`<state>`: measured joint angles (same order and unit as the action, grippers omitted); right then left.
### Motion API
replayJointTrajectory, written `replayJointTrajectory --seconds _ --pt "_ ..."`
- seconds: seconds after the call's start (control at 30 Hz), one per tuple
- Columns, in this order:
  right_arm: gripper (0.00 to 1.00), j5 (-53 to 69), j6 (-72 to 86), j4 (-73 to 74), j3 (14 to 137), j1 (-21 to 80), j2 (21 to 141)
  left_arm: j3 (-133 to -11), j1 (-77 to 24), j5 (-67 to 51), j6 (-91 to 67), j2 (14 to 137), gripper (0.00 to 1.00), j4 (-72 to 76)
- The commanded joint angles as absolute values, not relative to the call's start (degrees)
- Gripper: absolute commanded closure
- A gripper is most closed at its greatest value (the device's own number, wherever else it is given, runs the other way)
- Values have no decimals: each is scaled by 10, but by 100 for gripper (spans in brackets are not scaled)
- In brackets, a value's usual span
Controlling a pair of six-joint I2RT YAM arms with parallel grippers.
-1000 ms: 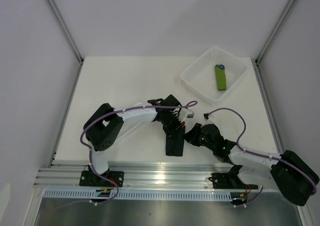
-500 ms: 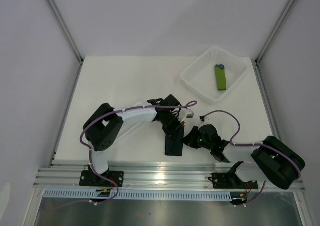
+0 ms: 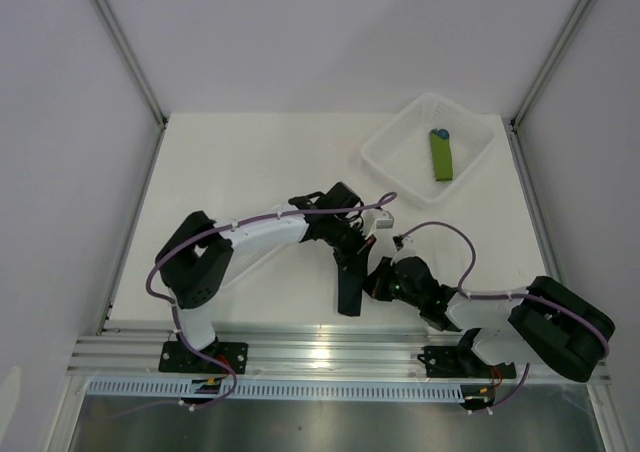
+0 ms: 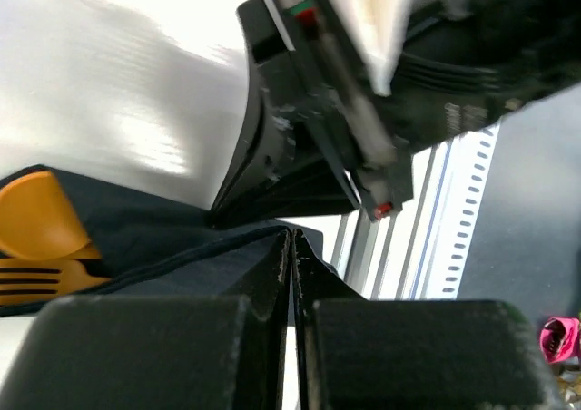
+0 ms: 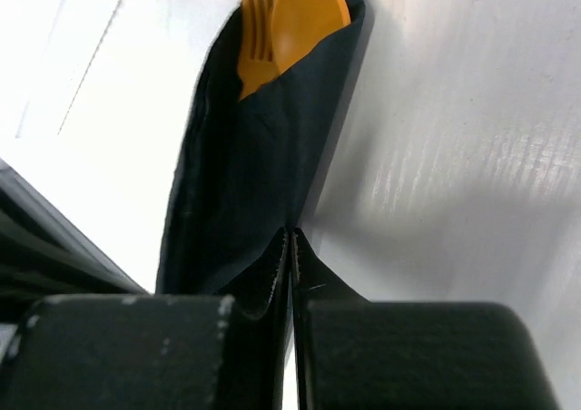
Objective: Place the utensils on the paper napkin and roll it up
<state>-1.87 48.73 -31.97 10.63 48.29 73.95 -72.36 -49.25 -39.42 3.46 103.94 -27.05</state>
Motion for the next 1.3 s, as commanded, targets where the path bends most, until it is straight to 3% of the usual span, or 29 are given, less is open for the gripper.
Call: replayJointTrajectory --seconds 0.0,0.5,0.77,0.93,1.17,1.27 --pt "100 -104 471 -261 123 500 699 -741 -500 -439 13 1064 99 -236" --pt "100 -134 492 -294 127 544 731 -733 -501 -454 -42 1119 99 -178" --pt "84 -149 510 -141 138 534 627 -722 -500 -434 -37 1122 99 -183" --pt "75 -90 504 -111 127 501 570 -726 -497 -422 -34 1130 99 -190" --pt "73 -40 511 -121 97 497 554 -726 -497 -425 -33 1122 99 -194" --pt "81 -31 503 -146 87 518 540 -727 -496 -424 -32 1117 99 -197"
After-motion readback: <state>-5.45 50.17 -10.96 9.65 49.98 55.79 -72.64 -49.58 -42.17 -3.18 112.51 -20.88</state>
